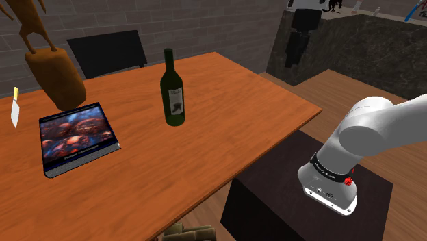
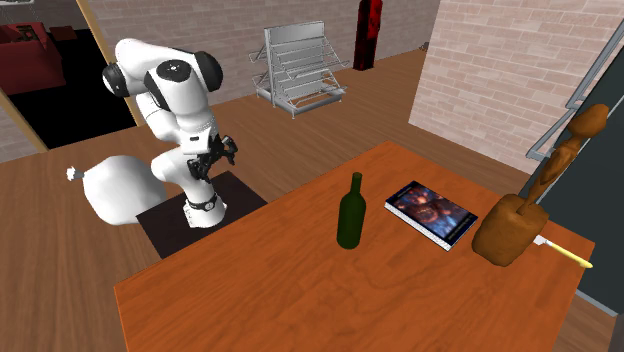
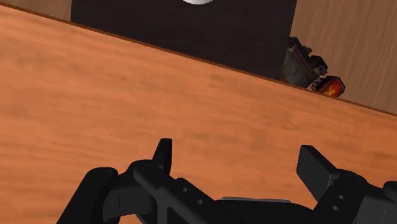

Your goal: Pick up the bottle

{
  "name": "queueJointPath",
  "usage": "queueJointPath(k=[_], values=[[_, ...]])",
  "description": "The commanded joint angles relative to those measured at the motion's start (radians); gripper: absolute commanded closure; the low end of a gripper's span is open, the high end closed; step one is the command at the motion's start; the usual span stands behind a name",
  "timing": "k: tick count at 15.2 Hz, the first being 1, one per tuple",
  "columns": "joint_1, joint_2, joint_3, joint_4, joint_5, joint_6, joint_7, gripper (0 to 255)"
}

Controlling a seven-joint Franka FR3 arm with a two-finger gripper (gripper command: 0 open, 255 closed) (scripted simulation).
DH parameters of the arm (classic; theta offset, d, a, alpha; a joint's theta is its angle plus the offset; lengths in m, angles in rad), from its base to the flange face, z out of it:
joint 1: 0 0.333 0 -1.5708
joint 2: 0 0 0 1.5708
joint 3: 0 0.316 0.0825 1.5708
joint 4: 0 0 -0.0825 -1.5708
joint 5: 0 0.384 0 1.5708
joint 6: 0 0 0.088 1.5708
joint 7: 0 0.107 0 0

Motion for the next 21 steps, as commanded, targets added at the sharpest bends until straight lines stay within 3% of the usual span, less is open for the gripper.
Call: queueJointPath(k=[1,11,21], values=[[0.0,0.0,0.0,0.0,0.0,0.0,0.0,0],[0.049,0.255,0.17,0.168,0.073,0.179,0.19,0],[0.073,0.568,0.314,0.457,0.019,0.281,0.394,0]])
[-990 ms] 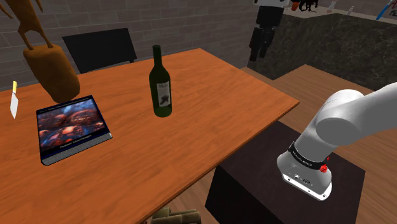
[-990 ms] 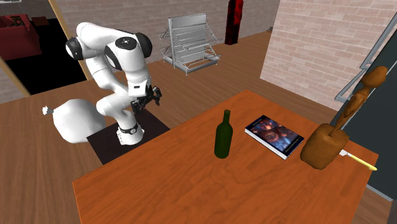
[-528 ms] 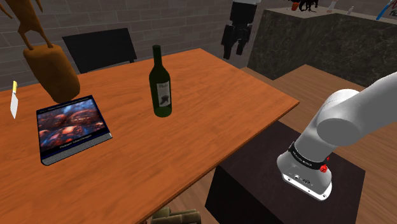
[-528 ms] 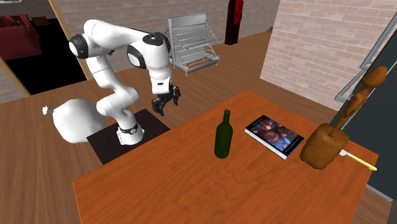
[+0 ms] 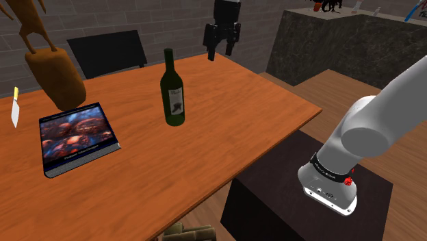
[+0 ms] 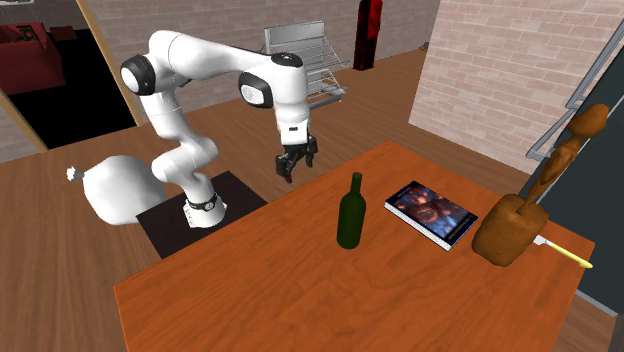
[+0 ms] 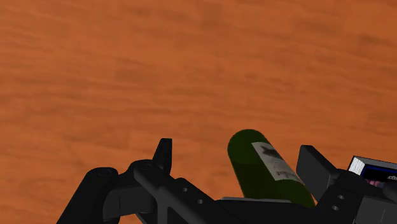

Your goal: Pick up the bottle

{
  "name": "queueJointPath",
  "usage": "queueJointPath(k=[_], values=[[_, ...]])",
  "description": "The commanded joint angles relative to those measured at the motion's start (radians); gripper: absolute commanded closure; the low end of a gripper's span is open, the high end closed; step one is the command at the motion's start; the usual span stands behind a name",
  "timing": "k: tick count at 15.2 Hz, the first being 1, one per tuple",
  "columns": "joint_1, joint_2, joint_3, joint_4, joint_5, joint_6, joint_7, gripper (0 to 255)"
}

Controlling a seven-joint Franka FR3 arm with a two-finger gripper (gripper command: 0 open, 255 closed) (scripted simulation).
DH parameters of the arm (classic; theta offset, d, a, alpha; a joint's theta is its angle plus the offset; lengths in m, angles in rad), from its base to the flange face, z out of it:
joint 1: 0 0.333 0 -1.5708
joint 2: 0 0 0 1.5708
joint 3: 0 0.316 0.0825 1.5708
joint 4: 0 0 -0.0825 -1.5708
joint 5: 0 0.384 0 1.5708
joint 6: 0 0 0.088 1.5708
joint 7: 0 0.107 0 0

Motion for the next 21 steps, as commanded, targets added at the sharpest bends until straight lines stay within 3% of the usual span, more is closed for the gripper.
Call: queueJointPath(k=[1,7,13,21], values=[[0.007,0.068,0.027,0.076,-0.023,0.005,0.047,0],[0.043,0.293,0.089,0.333,-0.13,-0.002,0.182,0],[0.119,0.532,0.114,0.646,-0.255,-0.07,0.288,0],[0.108,0.51,0.111,0.514,-0.249,0.042,0.29,0]])
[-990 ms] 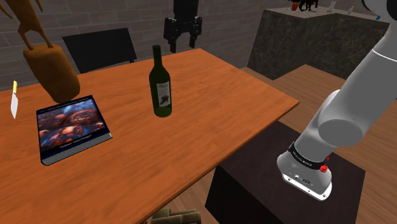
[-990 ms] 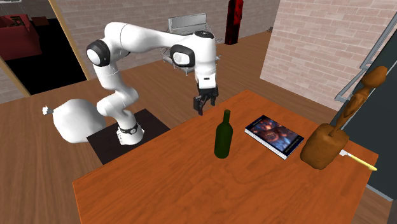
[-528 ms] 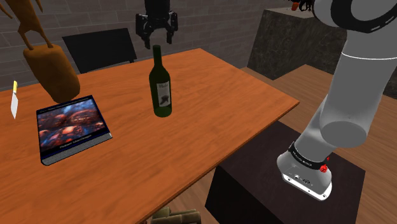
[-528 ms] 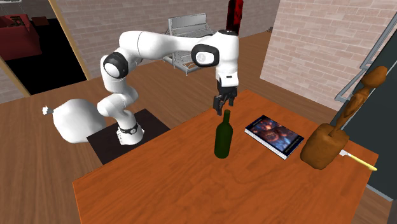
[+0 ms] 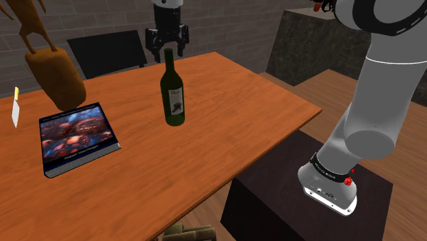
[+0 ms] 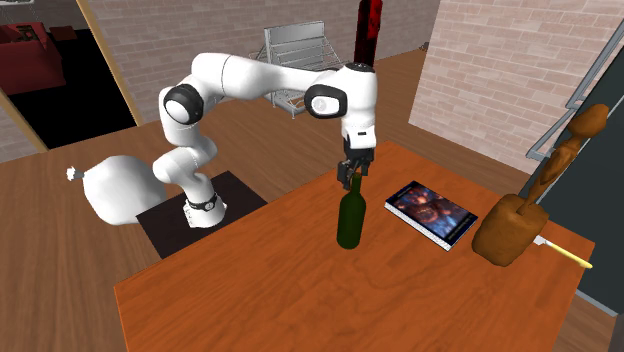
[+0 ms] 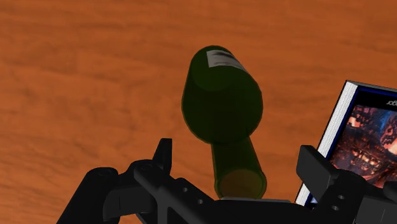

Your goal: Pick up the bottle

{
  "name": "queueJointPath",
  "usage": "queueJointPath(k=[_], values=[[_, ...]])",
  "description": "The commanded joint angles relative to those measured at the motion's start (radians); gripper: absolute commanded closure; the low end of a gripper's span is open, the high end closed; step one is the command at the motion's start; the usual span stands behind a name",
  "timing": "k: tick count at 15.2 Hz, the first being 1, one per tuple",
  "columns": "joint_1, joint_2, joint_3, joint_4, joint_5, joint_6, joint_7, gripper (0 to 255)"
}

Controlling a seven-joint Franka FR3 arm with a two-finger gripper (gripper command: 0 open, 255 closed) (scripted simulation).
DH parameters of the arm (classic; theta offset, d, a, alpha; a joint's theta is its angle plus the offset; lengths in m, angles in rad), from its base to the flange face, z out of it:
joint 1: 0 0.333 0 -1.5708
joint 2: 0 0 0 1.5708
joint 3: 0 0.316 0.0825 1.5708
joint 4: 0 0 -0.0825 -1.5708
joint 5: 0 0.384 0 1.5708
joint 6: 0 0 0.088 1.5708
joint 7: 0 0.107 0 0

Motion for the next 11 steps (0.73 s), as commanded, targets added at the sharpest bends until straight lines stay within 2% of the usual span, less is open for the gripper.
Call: queueJointPath(k=[1,2,11], values=[[-0.001,-0.002,0.0,-0.01,0.0,0.009,0.0,0],[-0.001,-0.002,0.0,-0.009,0.0,0.008,0.0,255],[-0.001,-0.001,0.0,-0.009,0.0,0.009,0.0,255]])
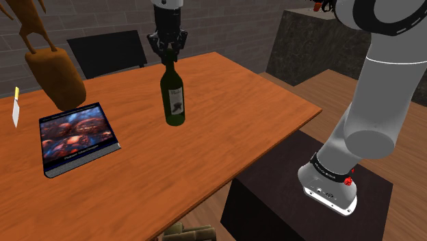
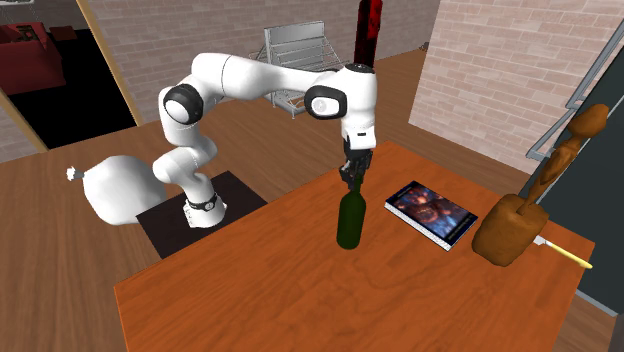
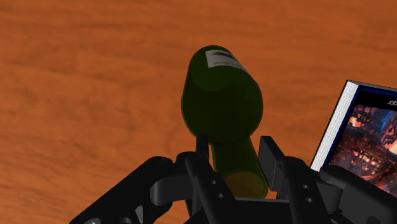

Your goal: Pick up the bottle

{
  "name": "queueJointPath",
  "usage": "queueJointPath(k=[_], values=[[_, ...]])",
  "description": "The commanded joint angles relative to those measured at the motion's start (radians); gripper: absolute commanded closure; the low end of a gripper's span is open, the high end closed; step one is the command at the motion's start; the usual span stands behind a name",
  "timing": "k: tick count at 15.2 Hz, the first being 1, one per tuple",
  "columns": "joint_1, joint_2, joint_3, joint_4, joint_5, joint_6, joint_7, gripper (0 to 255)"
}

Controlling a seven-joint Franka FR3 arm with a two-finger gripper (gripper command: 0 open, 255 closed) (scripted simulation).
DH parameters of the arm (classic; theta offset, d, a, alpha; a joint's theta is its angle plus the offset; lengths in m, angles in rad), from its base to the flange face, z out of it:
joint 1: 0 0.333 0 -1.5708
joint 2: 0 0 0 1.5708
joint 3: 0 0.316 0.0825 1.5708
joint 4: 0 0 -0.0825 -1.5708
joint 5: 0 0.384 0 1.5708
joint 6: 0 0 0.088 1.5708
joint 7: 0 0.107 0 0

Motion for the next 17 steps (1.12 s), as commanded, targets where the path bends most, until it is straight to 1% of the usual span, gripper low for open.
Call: queueJointPath(k=[1,9,15,17], values=[[0.001,0.002,0.0,0.014,0.0,-0.014,-0.001,255],[0.014,0.028,0.003,0.16,-0.008,-0.134,-0.003,255],[0.032,0.066,0.004,0.297,-0.021,-0.235,-0.003,255],[0.032,0.067,0.004,0.301,-0.022,-0.238,-0.003,255]])
